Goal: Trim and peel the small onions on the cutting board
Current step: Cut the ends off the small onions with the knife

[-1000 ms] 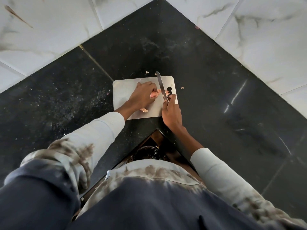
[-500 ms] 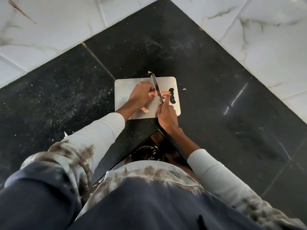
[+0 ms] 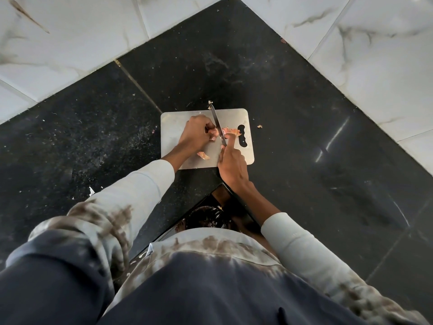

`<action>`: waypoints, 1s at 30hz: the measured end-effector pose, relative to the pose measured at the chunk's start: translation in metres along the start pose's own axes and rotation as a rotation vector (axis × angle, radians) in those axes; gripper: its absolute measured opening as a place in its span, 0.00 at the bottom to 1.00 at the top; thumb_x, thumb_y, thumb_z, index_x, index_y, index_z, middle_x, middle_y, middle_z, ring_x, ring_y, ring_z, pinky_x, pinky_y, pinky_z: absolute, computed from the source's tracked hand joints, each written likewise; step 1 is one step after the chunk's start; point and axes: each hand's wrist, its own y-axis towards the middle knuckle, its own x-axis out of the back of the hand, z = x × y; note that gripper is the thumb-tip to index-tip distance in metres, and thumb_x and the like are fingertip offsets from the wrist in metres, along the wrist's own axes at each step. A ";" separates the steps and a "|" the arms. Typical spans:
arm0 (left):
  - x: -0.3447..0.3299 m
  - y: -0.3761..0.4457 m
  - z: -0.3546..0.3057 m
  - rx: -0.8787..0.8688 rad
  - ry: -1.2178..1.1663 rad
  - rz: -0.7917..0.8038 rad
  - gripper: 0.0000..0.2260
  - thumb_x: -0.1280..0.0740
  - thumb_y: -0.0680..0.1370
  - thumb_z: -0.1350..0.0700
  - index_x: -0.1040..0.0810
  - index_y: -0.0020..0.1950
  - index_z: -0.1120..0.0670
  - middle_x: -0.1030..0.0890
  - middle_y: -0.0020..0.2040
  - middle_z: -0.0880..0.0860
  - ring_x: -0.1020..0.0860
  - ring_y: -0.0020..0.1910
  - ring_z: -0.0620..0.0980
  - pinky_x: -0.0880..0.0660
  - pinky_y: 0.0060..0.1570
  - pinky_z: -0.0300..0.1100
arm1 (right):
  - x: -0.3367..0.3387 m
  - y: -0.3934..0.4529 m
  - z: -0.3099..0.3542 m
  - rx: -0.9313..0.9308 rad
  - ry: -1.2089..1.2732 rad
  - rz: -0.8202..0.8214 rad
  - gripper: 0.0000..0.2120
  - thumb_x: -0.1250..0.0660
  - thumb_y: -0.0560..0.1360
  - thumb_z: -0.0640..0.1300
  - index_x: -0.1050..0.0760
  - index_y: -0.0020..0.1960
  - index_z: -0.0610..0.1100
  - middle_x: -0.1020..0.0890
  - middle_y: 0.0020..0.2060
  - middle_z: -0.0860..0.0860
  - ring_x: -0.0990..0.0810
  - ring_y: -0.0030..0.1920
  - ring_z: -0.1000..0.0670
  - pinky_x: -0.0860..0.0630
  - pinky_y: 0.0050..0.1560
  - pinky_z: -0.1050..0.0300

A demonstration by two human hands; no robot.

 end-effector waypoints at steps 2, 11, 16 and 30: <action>0.000 -0.001 -0.001 0.013 -0.010 -0.009 0.06 0.23 0.78 0.60 0.11 0.55 0.55 0.14 0.52 0.53 0.17 0.49 0.51 0.17 0.54 0.42 | -0.002 0.000 -0.001 -0.002 0.000 -0.001 0.24 0.40 0.88 0.42 0.44 0.80 0.43 0.22 0.37 0.50 0.24 0.31 0.50 0.23 0.37 0.48; 0.005 0.001 -0.004 0.012 0.008 0.012 0.07 0.25 0.79 0.63 0.12 0.57 0.58 0.14 0.53 0.55 0.18 0.49 0.48 0.18 0.53 0.39 | -0.001 -0.003 0.000 0.009 -0.023 -0.017 0.19 0.42 0.88 0.41 0.41 0.78 0.43 0.23 0.38 0.51 0.25 0.34 0.49 0.27 0.41 0.51; 0.005 0.000 -0.005 0.015 0.010 0.010 0.07 0.25 0.79 0.63 0.12 0.56 0.58 0.14 0.53 0.55 0.16 0.50 0.50 0.18 0.53 0.39 | -0.004 -0.003 0.002 0.013 -0.029 -0.001 0.19 0.41 0.88 0.41 0.40 0.76 0.45 0.21 0.36 0.50 0.22 0.33 0.48 0.20 0.41 0.46; 0.000 -0.005 -0.005 -0.056 0.075 -0.045 0.06 0.31 0.83 0.63 0.14 0.55 0.60 0.16 0.52 0.57 0.19 0.49 0.51 0.26 0.51 0.37 | 0.002 0.012 0.013 -0.107 -0.105 0.116 0.21 0.41 0.86 0.38 0.42 0.76 0.37 0.21 0.43 0.43 0.24 0.40 0.40 0.31 0.41 0.45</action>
